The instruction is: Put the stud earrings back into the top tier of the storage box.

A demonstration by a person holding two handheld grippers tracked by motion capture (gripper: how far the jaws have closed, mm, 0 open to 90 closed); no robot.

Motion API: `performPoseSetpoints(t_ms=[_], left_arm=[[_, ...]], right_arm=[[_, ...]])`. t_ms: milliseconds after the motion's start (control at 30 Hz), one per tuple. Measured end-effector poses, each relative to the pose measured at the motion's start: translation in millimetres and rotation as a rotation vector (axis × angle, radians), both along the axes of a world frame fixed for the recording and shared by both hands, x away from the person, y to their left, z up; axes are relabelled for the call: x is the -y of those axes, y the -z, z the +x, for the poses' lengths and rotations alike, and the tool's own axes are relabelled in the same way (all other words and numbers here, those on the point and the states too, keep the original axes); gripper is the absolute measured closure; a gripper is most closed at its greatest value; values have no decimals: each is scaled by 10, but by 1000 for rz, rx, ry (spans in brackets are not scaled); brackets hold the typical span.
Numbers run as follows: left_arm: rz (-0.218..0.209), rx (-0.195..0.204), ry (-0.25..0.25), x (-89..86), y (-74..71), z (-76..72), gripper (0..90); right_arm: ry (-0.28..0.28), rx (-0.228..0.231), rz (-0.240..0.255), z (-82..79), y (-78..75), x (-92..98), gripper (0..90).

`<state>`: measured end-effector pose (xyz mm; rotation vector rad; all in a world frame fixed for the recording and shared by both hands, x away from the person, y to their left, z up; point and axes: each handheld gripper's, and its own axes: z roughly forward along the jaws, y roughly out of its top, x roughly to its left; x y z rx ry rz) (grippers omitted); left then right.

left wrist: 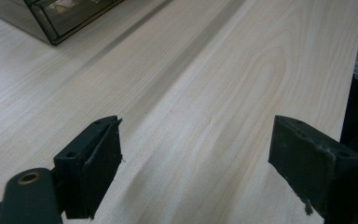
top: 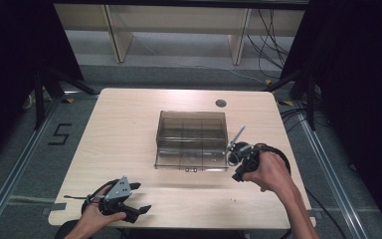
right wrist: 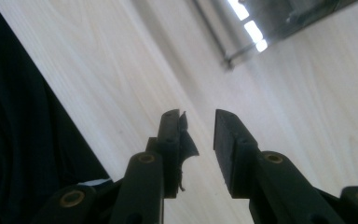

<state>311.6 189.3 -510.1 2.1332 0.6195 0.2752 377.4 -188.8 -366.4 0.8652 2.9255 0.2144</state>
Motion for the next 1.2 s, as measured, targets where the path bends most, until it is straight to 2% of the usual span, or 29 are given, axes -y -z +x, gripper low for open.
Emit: performPoseSetpoints(t_ms=[33, 133, 167, 200, 233, 267, 333, 367, 400, 433, 500, 533, 567, 667, 733, 767, 800, 833, 867, 933, 1000, 1033, 1067, 1100, 1133, 1167, 1200], left_arm=[[-5, 3, -3, 2, 5, 1, 164], [-3, 6, -11, 0, 0, 3, 164], [4, -3, -4, 0, 1, 7, 164], [-16, -12, -4, 11, 7, -1, 164], [-18, -11, -5, 11, 8, -2, 164], [4, 2, -5, -4, -1, 7, 164], [-18, -9, -9, 10, 5, -1, 164], [4, -1, -4, -1, 1, 7, 164], [8, -6, -1, -3, -1, 8, 164], [-19, -5, -12, 12, 7, -3, 164], [-17, 5, -7, 8, 4, 5, 164], [-14, 4, 0, 8, 3, 8, 164], [-17, -11, -7, 12, 6, -1, 164], [-4, 7, -12, -1, -1, 4, 164], [-17, -7, -9, 10, 5, -1, 164], [1, -7, -2, 2, 2, 4, 164], [1, -8, -3, 0, 1, 4, 164], [0, 4, -6, -4, -1, 5, 164], [-4, 6, -13, -3, -2, 4, 164], [-16, -2, -11, 9, 6, -1, 164], [-17, -9, -8, 11, 7, -2, 164], [-19, -2, -13, 9, 6, -1, 164], [-5, 5, -13, 0, 0, 4, 164], [-9, 5, -3, 4, 1, 7, 164], [-8, -5, -5, 7, 5, 1, 164], [20, 4, 3, -9, -3, 10, 164], [4, 1, -5, -4, -2, 3, 164]], right_arm=[[9, -3, 12, -76, 69, 68, 726], [-2, -15, 13, -124, 139, 124, 725], [11, -17, 12, -150, 171, 145, 726], [11, -26, 11, -171, 214, 168, 726], [5, -29, 12, -192, 286, 198, 726], [12, -36, 10, -204, 323, 208, 726], [-1, -38, 13, -199, 368, 224, 726], [7, -45, 14, -209, 401, 221, 726], [-1, -46, 18, -206, 443, 232, 726], [4, -65, -3, -216, 506, 221, 726], [4, -63, 4, -221, 541, 214, 726], [-21, -62, 15, -220, 572, 211, 726], [-11, -59, 17, -240, 634, 194, 726], [-22, -61, 15, -245, 693, 178, 726], [-40, -59, 22, -243, 750, 165, 728], [-50, -63, 28, -238, 774, 156, 729], [-60, -62, 29, -236, 799, 150, 730], [-42, -67, 22, -247, 811, 136, 731], [-63, -65, 23, -236, 833, 131, 733], [-64, -67, 25, -234, 865, 120, 738], [-54, -70, 9, -232, 910, 109, 741], [-68, -77, -3, -223, 926, 107, 742], [-63, -75, -8, -222, 935, 105, 745], [-50, -80, -6, -229, 938, 102, 749], [-59, -79, -9, -219, 945, 103, 753], [-72, -81, -12, -207, 954, 101, 755], [-77, -80, -17, -201, 965, 98, 757]])
